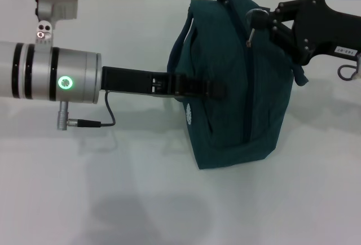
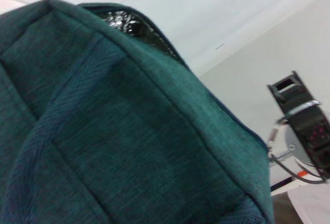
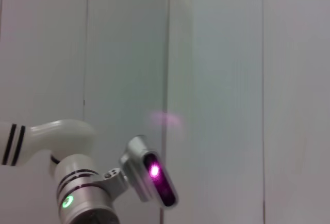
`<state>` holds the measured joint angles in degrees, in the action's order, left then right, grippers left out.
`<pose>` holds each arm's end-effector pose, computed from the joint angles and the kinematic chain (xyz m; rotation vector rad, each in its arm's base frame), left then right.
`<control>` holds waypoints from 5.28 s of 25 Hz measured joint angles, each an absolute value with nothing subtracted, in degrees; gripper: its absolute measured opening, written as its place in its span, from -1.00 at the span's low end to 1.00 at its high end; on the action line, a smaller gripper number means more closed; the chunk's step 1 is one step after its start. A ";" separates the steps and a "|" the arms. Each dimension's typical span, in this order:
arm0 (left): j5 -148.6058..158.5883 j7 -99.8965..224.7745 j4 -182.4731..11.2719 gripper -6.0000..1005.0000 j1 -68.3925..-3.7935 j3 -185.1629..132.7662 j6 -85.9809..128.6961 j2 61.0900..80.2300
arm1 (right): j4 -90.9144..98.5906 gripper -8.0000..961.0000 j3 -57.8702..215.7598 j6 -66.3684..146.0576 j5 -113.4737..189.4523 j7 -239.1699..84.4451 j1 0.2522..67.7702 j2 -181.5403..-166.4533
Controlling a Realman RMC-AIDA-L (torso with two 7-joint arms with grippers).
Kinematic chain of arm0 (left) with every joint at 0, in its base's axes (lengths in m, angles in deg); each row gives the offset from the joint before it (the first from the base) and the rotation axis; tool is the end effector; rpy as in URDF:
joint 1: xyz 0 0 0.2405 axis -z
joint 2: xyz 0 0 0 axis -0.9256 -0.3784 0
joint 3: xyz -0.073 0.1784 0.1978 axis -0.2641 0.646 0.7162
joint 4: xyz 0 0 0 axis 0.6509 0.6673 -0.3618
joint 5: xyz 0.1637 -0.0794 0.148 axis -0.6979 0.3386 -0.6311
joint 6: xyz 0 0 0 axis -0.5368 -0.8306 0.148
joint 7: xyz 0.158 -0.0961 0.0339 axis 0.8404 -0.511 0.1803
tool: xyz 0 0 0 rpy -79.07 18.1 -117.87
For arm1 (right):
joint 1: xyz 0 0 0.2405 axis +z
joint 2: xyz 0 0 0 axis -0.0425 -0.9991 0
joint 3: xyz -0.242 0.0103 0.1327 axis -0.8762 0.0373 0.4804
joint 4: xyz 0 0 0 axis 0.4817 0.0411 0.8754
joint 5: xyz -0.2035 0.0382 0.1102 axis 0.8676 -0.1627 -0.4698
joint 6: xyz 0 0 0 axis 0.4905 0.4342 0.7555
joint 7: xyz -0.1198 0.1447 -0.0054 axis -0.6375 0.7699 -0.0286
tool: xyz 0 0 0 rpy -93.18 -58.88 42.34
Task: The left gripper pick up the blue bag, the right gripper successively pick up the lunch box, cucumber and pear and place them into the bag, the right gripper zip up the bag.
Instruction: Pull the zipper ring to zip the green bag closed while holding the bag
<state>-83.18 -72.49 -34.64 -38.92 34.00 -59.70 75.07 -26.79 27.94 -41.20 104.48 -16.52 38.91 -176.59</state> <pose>-0.1880 0.3677 -0.0631 2.5391 1.4910 0.7047 0.1673 0.4108 -0.0228 -2.6272 0.0251 1.1132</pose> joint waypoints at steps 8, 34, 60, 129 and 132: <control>-81.99 -64.28 -38.19 -0.37 -38.97 31.93 -62.14 74.95 | -26.79 -0.97 28.11 -38.74 104.48 -16.21 39.39 -176.59; -90.39 -59.19 -39.22 -0.74 -36.96 32.49 -69.60 73.80 | -26.87 -0.97 28.47 -32.47 102.62 -16.98 40.23 -176.59; -91.17 -59.24 -37.16 -0.62 -35.49 22.52 -72.87 72.56 | -26.26 -0.97 29.52 -33.18 101.07 -17.76 36.32 -176.44; -103.77 -66.29 -34.10 -0.88 -15.10 26.96 -71.42 70.94 | -24.33 -0.97 29.87 -39.74 94.89 -23.33 32.19 -176.00; -103.84 -65.61 -34.18 -0.89 -14.99 27.11 -72.37 70.56 | -24.34 -0.97 29.87 -39.43 94.92 -23.14 32.19 -175.97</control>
